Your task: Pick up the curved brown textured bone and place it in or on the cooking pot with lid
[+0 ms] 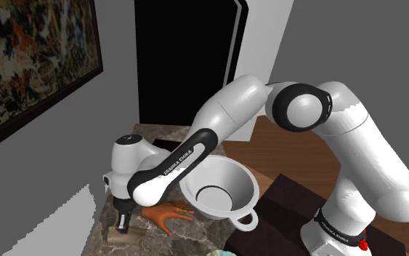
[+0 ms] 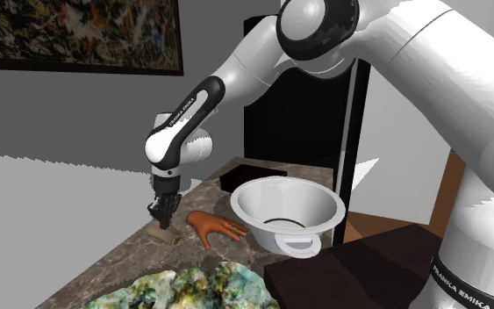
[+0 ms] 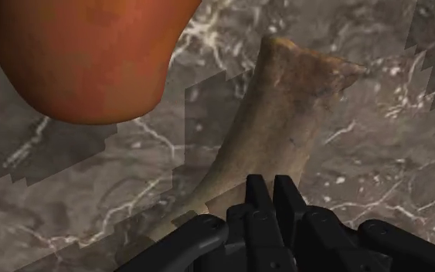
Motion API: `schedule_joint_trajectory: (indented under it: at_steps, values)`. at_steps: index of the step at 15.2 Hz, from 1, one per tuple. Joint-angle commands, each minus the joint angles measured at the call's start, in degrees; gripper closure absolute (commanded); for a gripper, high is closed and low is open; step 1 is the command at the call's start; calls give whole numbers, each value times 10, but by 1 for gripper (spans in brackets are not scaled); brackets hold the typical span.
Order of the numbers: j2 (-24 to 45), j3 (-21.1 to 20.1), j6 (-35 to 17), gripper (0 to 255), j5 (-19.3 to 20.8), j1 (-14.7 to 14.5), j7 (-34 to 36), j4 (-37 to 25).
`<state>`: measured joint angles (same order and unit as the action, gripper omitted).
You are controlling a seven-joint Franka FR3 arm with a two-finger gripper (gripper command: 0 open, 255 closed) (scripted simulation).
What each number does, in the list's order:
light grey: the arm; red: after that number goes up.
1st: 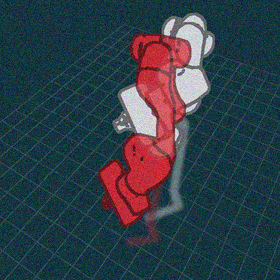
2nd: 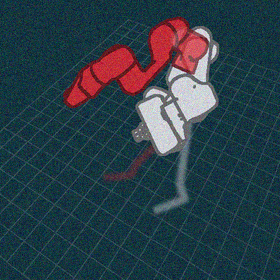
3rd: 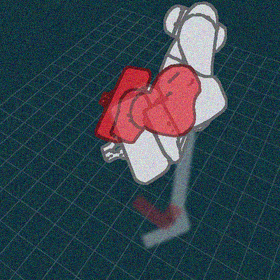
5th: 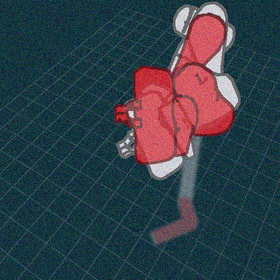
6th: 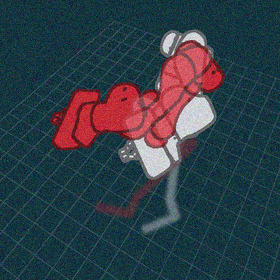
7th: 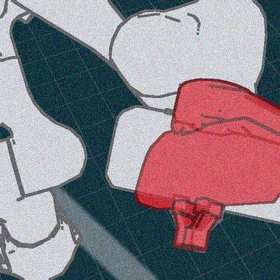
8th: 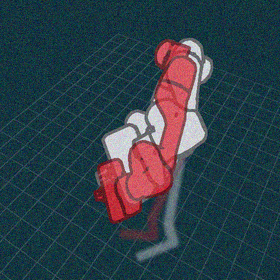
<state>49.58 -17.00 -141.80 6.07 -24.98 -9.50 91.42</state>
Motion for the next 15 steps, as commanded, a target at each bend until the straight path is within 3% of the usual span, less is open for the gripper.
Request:
schedule_joint_trajectory:
  at_steps: [1,5,6,8,15]
  values:
    - [11,-4,2,255,-1,-6,1,3]
    - [-1,-2,3,255,-1,0,0,-1]
    - [-1,-2,3,0,-1,0,0,-1]
    - [-48,17,-5,0,-51,-7,128,56]
    - [-3,25,-31,0,-47,-20,131,37]
